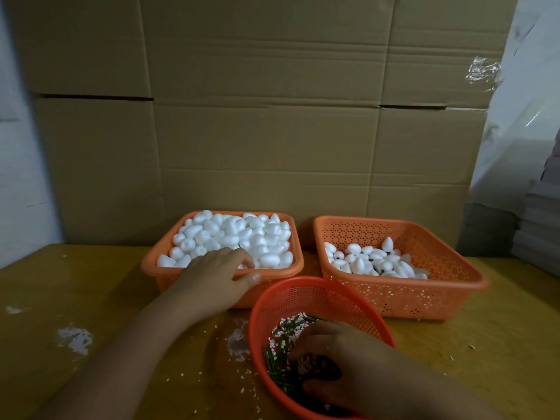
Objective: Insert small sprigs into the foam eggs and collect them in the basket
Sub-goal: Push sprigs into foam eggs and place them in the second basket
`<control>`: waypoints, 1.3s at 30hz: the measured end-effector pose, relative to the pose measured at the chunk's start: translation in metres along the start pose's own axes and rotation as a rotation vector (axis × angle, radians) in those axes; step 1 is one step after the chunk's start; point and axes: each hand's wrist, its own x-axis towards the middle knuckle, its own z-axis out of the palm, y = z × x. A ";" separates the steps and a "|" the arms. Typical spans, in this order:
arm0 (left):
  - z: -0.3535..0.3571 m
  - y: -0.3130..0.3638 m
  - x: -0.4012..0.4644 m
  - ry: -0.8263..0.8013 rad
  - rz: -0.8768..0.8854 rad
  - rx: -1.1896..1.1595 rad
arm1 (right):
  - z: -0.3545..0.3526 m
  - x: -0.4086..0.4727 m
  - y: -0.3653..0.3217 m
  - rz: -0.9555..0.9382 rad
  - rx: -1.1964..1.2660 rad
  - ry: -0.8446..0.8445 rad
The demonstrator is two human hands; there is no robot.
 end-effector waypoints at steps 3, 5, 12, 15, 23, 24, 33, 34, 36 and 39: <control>-0.003 -0.004 0.001 -0.032 0.015 -0.083 | 0.001 0.000 0.000 -0.006 0.000 0.012; -0.004 -0.005 0.002 -0.022 0.024 -0.126 | 0.001 0.000 0.001 -0.012 0.000 0.018; 0.002 -0.005 0.001 0.080 -0.033 -0.014 | 0.001 0.000 0.000 -0.011 0.006 0.018; 0.003 -0.005 0.001 0.082 -0.070 0.081 | 0.002 0.000 0.001 -0.021 0.007 0.031; 0.000 -0.003 0.002 0.044 -0.093 0.125 | 0.003 -0.001 0.002 -0.016 0.011 0.040; -0.002 -0.003 0.002 0.039 -0.089 0.102 | 0.003 -0.001 0.001 -0.018 0.014 0.039; -0.015 -0.006 0.006 -0.042 -0.117 -0.181 | 0.003 0.000 0.002 -0.021 0.035 0.040; -0.014 -0.007 0.007 -0.014 -0.117 -0.185 | 0.004 0.000 0.002 -0.020 0.036 0.042; -0.012 -0.009 0.010 0.054 -0.115 -0.180 | 0.004 0.000 0.002 -0.020 0.036 0.046; -0.010 -0.010 0.011 0.115 -0.129 -0.184 | 0.003 0.000 0.002 -0.025 0.035 0.043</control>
